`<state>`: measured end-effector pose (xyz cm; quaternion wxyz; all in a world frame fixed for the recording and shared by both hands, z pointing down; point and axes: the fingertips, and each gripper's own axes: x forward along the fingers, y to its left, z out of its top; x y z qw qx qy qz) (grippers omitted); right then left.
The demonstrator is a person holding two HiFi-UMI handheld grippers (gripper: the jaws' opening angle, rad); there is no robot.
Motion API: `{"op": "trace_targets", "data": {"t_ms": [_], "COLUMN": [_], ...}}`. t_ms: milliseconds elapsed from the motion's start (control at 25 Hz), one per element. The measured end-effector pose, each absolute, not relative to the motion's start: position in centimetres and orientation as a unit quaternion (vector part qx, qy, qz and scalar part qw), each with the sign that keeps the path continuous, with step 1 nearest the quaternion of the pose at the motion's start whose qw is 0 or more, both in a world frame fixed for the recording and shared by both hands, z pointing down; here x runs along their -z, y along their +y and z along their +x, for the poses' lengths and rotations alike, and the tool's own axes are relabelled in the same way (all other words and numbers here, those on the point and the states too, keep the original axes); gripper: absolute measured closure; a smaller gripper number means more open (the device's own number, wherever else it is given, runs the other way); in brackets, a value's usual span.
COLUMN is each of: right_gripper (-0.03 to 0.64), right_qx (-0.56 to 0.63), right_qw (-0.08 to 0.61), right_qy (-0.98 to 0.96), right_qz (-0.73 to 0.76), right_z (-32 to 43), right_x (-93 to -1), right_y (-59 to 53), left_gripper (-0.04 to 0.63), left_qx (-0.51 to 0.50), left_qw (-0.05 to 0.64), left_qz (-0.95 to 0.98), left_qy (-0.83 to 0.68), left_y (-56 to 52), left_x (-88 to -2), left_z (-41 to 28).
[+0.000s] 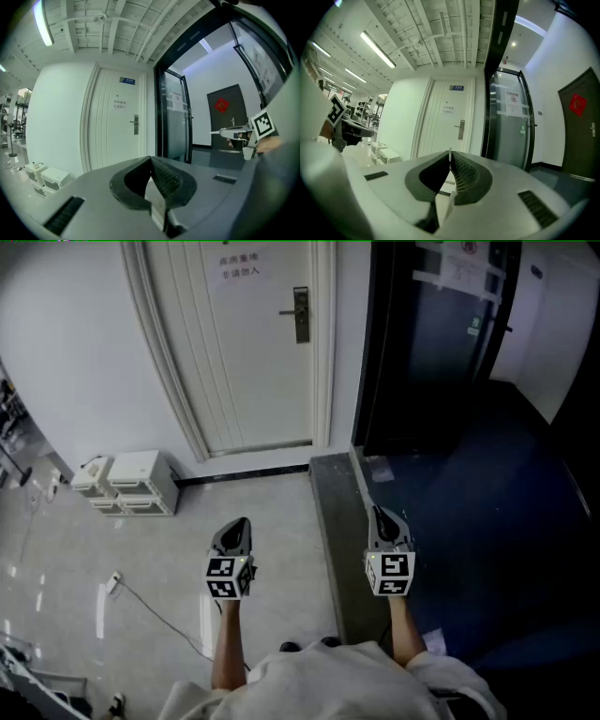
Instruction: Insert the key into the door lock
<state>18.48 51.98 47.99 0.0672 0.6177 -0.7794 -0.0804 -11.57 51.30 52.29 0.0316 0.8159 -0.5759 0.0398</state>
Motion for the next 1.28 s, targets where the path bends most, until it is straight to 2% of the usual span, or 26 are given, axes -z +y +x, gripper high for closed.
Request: {"op": "trace_targets", "data": {"t_ms": [520, 1000, 1280], "right_gripper": [0.588, 0.588, 0.587], "right_qx": [0.076, 0.066, 0.063], "right_qw": [0.062, 0.059, 0.062], "right_qy": [-0.79, -0.802, -0.807], "right_qz": [0.605, 0.591, 0.585], "right_z": [19.2, 22.2, 22.9], "right_x": [-48.0, -48.8, -49.7], "right_y": [52.2, 50.4, 47.6], "left_gripper": [0.578, 0.578, 0.578], "left_qx": [-0.046, -0.046, -0.053], "left_qw": [0.029, 0.017, 0.036], "left_qz": [0.814, 0.814, 0.811], "left_qy": [-0.578, -0.579, -0.582], "left_y": [51.8, 50.4, 47.6], "left_x": [-51.5, -51.2, -53.3], "left_z": [-10.0, -5.5, -4.2]}}
